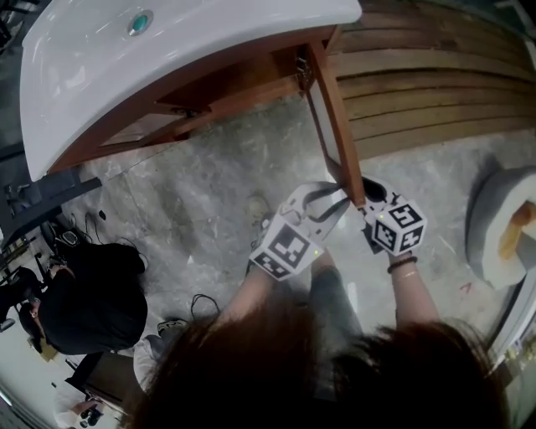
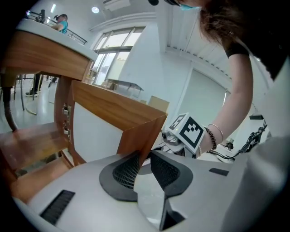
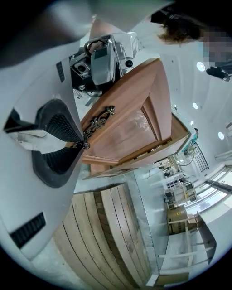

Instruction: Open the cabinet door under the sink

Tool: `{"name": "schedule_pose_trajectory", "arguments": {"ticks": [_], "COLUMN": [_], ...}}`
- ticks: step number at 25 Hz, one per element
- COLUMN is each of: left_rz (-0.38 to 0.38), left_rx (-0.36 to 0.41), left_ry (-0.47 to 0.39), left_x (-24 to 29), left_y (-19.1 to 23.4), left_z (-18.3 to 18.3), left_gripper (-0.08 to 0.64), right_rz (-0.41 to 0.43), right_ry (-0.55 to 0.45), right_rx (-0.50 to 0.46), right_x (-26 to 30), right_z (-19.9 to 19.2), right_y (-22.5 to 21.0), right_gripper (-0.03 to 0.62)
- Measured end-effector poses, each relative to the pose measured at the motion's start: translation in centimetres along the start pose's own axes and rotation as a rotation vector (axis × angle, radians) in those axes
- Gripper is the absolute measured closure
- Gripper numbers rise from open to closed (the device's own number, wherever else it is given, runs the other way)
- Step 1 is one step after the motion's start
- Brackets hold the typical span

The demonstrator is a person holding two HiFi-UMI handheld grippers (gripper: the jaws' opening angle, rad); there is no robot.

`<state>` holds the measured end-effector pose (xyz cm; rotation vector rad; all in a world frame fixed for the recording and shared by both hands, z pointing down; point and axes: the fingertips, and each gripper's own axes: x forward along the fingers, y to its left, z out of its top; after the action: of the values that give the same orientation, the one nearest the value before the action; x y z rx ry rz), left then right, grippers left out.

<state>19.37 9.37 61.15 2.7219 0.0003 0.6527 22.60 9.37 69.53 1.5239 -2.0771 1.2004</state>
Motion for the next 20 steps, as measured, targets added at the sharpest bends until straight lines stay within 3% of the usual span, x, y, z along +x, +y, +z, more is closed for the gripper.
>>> {"name": "schedule_pose_trajectory", "arguments": {"ticks": [3, 14, 20], "left_rz": [-0.02, -0.013, 0.016], "left_rx": [0.022, -0.02, -0.066], "left_ry": [0.002, -0.019, -0.015], "left_x": [1.0, 0.4, -1.0], "left_y": [-0.4, -0.8, -1.3], "left_z": [0.7, 0.8, 0.3], "left_gripper": [0.469, 0.471, 0.471], "right_rz": [-0.034, -0.078, -0.084], "right_ry": [-0.021, -0.043, 0.017], "right_rx": [0.023, 0.04, 0.015], "right_x": [-0.4, -0.4, -1.1], "right_z": [0.1, -0.1, -2.1], "right_y": [-1.1, -1.2, 0.1], "right_gripper": [0.547, 0.548, 0.548]}}
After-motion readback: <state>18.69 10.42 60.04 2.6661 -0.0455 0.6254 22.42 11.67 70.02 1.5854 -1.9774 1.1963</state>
